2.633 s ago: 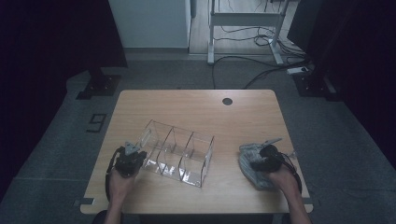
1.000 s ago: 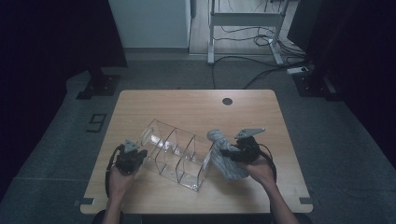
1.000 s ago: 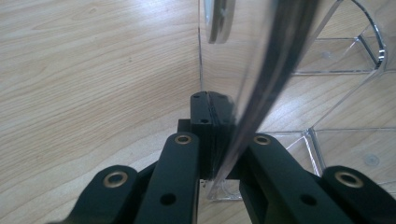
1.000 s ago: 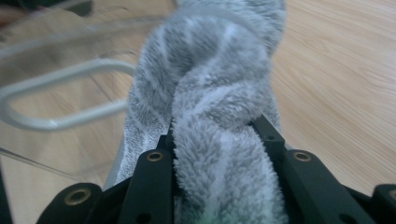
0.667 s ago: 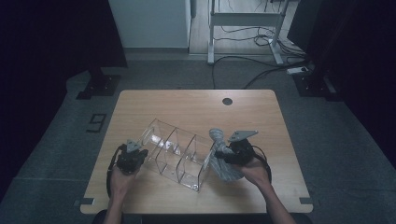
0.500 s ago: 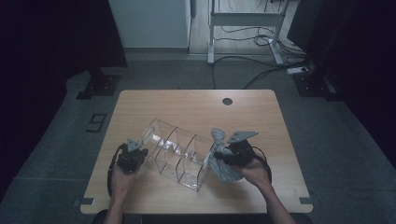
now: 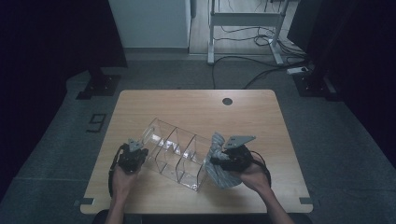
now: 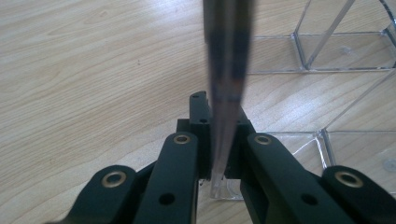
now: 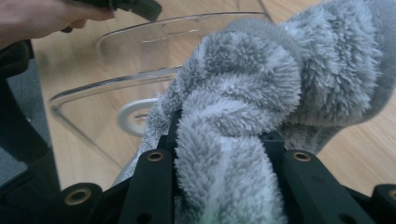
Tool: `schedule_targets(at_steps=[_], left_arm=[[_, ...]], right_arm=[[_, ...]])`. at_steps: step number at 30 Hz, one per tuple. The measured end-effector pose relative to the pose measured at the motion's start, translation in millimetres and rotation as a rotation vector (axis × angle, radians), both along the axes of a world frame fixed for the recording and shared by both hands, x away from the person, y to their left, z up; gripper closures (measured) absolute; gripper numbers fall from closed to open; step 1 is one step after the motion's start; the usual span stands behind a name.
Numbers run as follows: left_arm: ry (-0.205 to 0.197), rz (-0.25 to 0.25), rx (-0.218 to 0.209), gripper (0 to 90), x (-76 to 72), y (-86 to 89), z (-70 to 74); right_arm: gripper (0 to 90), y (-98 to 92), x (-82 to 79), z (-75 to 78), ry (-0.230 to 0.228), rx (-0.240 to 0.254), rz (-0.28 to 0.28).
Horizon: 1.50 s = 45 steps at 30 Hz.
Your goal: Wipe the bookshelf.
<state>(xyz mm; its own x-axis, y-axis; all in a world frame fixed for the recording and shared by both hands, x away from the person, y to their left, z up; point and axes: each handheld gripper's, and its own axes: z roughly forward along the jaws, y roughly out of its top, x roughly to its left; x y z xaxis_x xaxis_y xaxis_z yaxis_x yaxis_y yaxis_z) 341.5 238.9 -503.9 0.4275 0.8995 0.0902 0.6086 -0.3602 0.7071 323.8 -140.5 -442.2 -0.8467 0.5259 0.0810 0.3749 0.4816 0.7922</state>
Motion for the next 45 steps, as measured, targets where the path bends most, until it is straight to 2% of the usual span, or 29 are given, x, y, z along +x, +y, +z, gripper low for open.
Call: schedule_targets(at_steps=[6,16,21,24,26,38,45], left_arm=[[0.000,0.006,0.002,85.9,0.0,-0.6,0.1],[0.003,0.029,0.024,85.1,0.0,-1.4,0.6],[0.004,0.033,0.021,85.1,-0.3,-1.5,0.5],[0.005,0.034,0.011,85.2,-0.4,-0.6,0.2],[0.006,0.035,0.015,85.1,-0.5,-0.9,0.3],[0.003,0.008,-0.012,85.8,-0.6,3.9,-0.8],[0.011,-0.010,-0.031,86.7,-0.3,7.1,-0.9]], right_arm=[[66.4,6.0,-9.1,-0.2,0.013,-0.001,0.032],[66.2,20.4,-28.2,1.5,0.010,-0.024,0.078],[66.2,23.8,-36.3,2.4,0.023,-0.025,0.103],[66.2,27.5,-40.3,2.7,0.007,-0.045,0.112],[66.2,27.4,-39.7,1.9,0.015,-0.042,0.112],[66.2,29.5,-36.6,-14.6,0.062,-0.067,0.112],[66.1,37.0,-33.6,-35.4,0.105,-0.136,0.118]])
